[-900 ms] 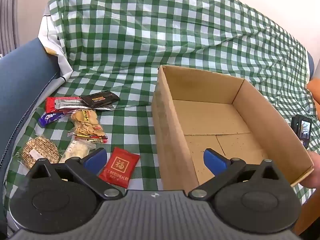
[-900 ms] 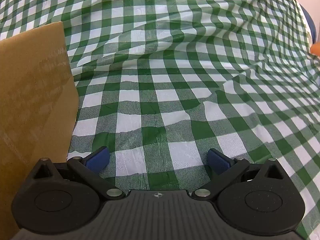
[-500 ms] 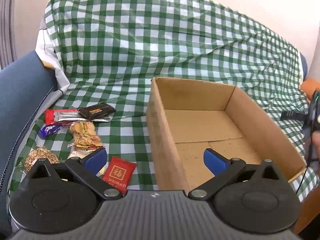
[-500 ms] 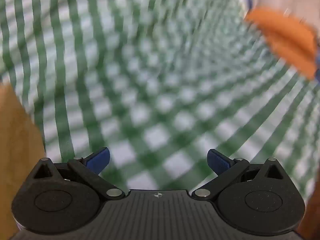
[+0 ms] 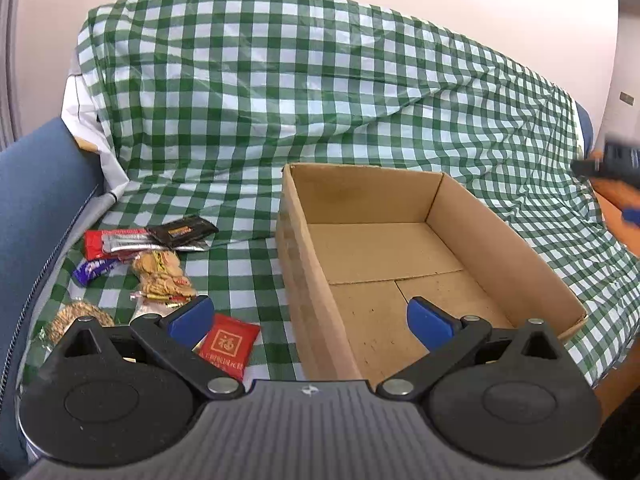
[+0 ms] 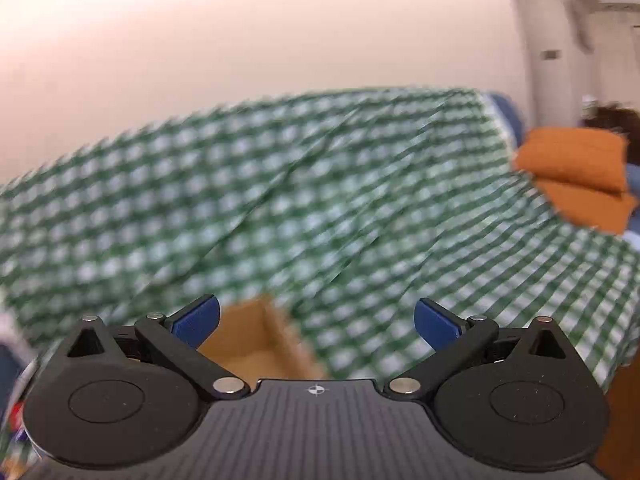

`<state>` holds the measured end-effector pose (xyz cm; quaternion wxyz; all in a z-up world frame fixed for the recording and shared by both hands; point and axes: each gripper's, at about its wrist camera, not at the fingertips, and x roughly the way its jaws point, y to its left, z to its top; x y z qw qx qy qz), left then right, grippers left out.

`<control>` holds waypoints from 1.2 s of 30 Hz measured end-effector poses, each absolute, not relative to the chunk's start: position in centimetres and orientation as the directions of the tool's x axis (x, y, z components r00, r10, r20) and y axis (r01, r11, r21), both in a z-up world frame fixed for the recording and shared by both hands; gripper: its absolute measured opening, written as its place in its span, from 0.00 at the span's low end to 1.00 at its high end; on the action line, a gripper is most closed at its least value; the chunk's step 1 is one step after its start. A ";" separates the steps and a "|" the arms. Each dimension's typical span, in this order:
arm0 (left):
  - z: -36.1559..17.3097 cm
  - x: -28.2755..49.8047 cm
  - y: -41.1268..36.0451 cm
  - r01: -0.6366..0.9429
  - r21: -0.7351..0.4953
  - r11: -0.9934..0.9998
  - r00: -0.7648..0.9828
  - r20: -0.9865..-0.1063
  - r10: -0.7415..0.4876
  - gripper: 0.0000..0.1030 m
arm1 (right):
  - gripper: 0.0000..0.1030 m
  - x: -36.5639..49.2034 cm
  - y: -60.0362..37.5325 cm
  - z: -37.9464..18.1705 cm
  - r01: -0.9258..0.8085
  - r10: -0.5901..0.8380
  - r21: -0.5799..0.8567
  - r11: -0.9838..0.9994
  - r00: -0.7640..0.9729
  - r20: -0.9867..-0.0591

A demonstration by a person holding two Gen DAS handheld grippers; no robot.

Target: Organize snacks

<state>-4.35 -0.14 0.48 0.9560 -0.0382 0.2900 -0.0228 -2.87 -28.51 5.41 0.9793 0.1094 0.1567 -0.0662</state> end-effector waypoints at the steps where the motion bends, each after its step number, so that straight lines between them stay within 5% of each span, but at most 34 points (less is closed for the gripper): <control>1: 0.5 -4.3 -0.1 0.017 -0.086 0.996 0.829 -0.555 -0.062 1.00 | 1.00 -3.5 -27.2 4.6 0.146 -0.075 0.194 0.970 0.940 -0.333; 15: -0.1 -2.7 -0.9 -0.004 -0.118 0.993 0.760 -0.645 -0.074 0.99 | 1.00 -2.6 -19.1 1.0 -0.068 0.123 0.121 0.990 0.834 -0.537; 26: 0.5 -2.2 -1.4 -0.006 -0.129 0.992 0.767 -0.637 -0.078 1.00 | 1.00 -4.0 -21.0 2.2 -0.097 0.117 0.065 0.993 0.816 -0.567; 36: 0.7 -2.3 -2.9 0.035 -0.020 0.999 0.776 -0.630 -0.039 1.00 | 1.00 -3.7 -22.1 2.1 -0.104 0.107 0.038 0.994 0.801 -0.588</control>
